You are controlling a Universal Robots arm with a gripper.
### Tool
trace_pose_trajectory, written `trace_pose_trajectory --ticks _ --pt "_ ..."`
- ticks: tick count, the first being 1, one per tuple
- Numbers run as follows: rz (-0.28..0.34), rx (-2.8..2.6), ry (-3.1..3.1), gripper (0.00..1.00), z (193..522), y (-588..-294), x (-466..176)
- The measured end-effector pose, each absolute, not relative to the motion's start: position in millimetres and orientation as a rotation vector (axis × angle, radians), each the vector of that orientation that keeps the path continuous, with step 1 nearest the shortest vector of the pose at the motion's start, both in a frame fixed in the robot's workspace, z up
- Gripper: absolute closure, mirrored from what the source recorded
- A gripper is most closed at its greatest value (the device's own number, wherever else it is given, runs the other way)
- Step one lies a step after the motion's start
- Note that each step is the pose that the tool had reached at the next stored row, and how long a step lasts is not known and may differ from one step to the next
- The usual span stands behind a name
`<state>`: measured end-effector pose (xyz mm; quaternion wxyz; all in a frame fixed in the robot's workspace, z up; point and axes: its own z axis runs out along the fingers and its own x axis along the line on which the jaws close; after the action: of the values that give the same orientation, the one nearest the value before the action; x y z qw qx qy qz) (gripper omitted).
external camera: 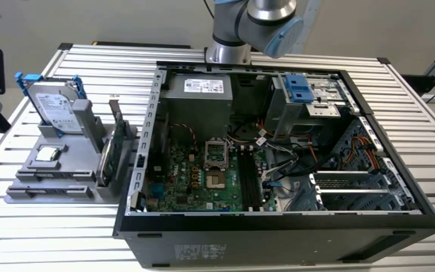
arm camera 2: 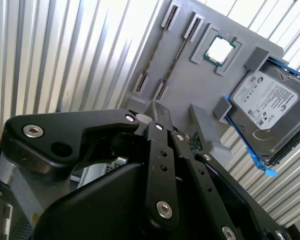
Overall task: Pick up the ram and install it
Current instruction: 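Pick up the ram and move it above insertion slot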
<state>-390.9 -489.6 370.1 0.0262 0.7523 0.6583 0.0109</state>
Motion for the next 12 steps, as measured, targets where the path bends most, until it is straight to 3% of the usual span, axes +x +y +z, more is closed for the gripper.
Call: trace_pose_trajectory --ticks 12 --pt "0.035 2.290 2.072 1.00 366.9 -489.2 -390.9"
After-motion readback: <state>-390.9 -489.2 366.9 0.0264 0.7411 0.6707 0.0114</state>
